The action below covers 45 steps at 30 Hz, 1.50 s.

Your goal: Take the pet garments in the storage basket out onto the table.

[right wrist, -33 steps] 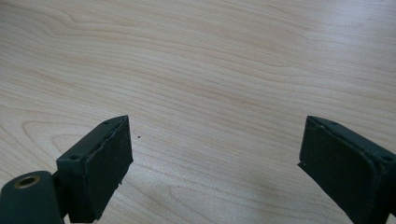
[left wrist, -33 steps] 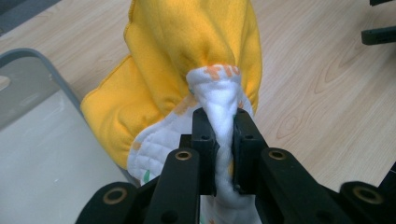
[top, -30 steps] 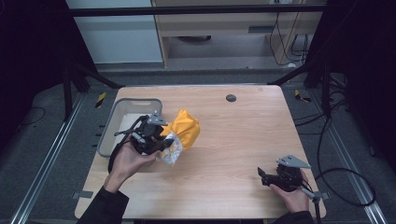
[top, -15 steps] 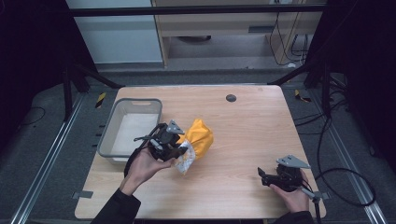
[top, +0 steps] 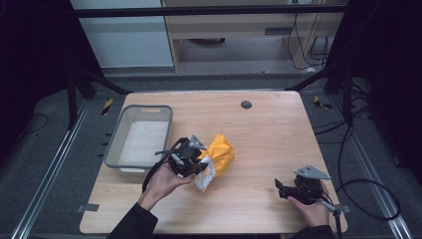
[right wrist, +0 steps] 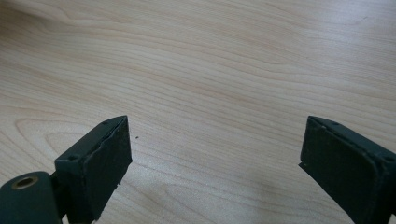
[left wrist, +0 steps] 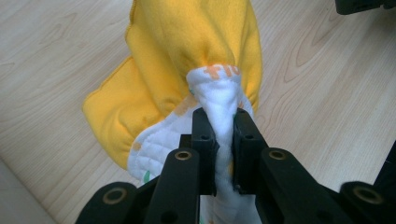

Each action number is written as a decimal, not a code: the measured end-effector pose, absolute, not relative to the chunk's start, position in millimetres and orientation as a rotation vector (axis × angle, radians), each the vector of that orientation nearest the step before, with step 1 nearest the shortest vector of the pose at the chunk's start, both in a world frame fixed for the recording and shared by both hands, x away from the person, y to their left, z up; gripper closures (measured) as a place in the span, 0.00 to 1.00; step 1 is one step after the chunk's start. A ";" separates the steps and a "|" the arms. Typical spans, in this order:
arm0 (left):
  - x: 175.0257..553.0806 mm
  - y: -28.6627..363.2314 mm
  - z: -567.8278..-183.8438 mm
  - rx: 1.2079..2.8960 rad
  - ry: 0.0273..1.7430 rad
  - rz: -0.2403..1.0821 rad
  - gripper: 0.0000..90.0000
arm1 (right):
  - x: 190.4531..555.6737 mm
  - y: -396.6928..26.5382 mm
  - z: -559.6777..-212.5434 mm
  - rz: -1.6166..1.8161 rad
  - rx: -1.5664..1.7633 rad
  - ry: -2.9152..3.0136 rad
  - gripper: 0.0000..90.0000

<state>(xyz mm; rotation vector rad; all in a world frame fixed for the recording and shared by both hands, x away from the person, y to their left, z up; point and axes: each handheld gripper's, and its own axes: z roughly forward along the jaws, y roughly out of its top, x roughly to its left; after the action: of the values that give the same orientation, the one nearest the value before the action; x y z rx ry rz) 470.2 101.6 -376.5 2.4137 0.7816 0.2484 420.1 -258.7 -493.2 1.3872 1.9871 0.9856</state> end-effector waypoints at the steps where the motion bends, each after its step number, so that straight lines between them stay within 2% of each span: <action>1: 470.4 100.5 -377.7 2.415 0.780 0.242 0.91 | 419.9 -258.5 -493.0 0.988 1.392 1.987 0.10; 24: 471.2 77.4 -411.6 2.465 0.724 0.199 0.90 | 420.0 -258.4 -493.8 0.984 1.386 1.992 0.09; 34: 471.4 73.9 -422.6 2.472 0.716 0.190 0.86 | 420.0 -258.2 -494.0 0.980 1.384 1.993 0.08; 45: 470.2 76.1 -425.7 2.450 0.691 0.224 0.65 | 420.0 -258.1 -494.3 0.979 1.383 1.993 0.08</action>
<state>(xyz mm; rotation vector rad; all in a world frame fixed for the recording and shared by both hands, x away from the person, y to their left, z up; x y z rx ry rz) 470.2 76.1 -425.7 2.4504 0.6908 0.2242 420.0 -258.1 -494.3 1.3830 1.9931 0.9791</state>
